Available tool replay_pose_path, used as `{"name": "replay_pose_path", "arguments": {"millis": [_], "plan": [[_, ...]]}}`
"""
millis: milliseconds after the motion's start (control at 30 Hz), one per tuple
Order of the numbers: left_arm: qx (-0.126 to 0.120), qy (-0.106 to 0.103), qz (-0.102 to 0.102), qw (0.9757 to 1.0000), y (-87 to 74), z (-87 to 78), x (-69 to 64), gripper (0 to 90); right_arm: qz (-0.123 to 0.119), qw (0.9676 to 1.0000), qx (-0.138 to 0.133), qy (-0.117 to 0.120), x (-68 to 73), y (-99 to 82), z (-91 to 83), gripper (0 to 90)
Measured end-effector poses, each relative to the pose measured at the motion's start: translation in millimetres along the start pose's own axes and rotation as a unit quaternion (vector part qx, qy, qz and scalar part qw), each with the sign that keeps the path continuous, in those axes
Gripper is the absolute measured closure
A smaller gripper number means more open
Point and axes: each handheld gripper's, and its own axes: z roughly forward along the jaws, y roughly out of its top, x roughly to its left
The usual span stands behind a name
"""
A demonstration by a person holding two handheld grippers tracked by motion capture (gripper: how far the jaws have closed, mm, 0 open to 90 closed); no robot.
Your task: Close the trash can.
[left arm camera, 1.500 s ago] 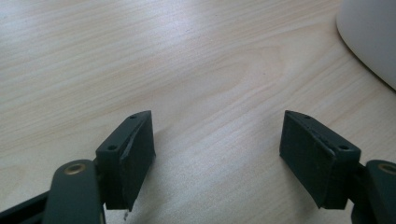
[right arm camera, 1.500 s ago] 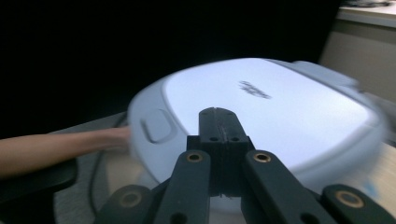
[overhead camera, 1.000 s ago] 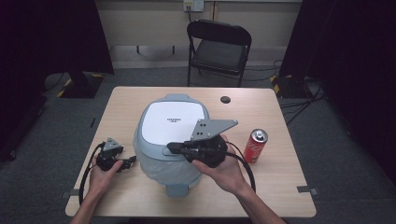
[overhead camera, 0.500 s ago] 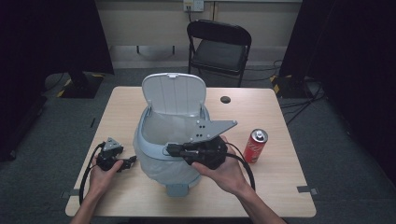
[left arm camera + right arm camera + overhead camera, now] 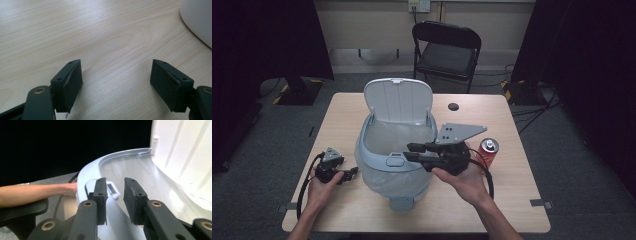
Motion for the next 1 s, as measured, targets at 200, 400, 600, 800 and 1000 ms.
{"name": "replay_pose_path", "arguments": {"millis": [200,400,600,800,1000], "plan": [[0.0,0.0,0.0,1.0,0.0,0.0,-0.1,25.2,0.026,0.9985,-0.005,-0.048,-12.9,-15.8,-26.0,66.3],[0.0,0.0,0.0,1.0,0.0,0.0,-0.1,25.2,0.052,0.9946,-0.014,-0.089,-22.4,-38.3,-49.3,65.5],[0.0,0.0,0.0,1.0,0.0,-0.1,0.0,25.2,0.074,0.9893,0.018,-0.125,-32.0,-67.7,-55.0,55.9],[0.0,0.0,0.001,1.0,0.0,-0.1,0.1,25.2,0.11,0.9786,0.069,-0.16,-47.9,-109.5,-53.4,50.2],[0.0,0.0,0.0,1.0,0.0,0.0,0.0,25.2,0.137,0.9695,0.093,-0.18,-54.6,-137.5,-56.4,44.4]]}}
